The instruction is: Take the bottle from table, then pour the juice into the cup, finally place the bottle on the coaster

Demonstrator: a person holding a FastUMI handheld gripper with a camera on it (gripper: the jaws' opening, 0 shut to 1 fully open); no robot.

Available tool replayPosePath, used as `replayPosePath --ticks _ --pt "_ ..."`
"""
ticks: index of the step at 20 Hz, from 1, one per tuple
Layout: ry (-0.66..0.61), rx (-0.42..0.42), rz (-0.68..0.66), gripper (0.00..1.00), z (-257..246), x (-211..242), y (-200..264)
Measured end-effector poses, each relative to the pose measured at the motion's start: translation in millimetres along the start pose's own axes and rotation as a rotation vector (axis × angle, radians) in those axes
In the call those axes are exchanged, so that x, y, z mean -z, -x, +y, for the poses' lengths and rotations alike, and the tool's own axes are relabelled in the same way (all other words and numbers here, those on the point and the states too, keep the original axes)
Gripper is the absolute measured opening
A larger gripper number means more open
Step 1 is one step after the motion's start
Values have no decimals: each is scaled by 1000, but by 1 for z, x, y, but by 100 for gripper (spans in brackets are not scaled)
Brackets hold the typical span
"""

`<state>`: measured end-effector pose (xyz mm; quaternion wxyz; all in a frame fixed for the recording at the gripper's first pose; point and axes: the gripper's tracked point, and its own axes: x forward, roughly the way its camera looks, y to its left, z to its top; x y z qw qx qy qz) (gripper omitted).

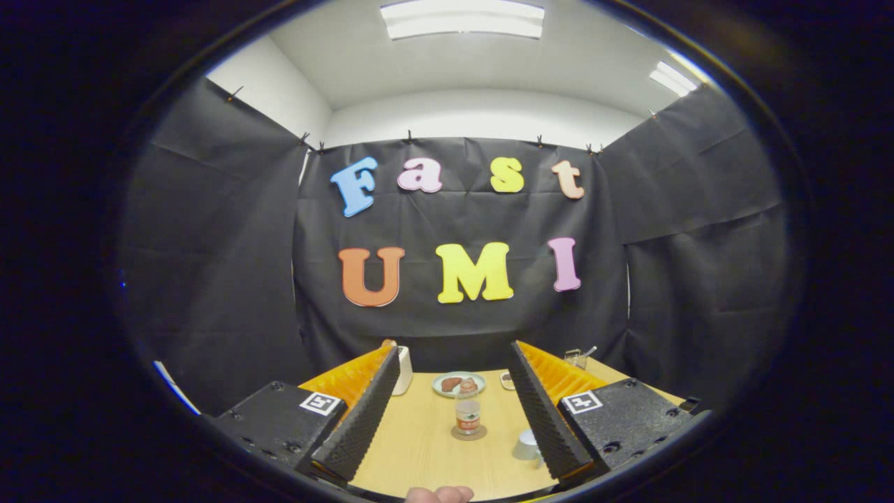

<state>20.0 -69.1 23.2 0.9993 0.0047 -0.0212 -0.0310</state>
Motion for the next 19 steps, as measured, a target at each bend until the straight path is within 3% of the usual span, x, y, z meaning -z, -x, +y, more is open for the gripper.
replayPosePath --ticks 19 --pt "24 -12 37 100 12 9 -21"
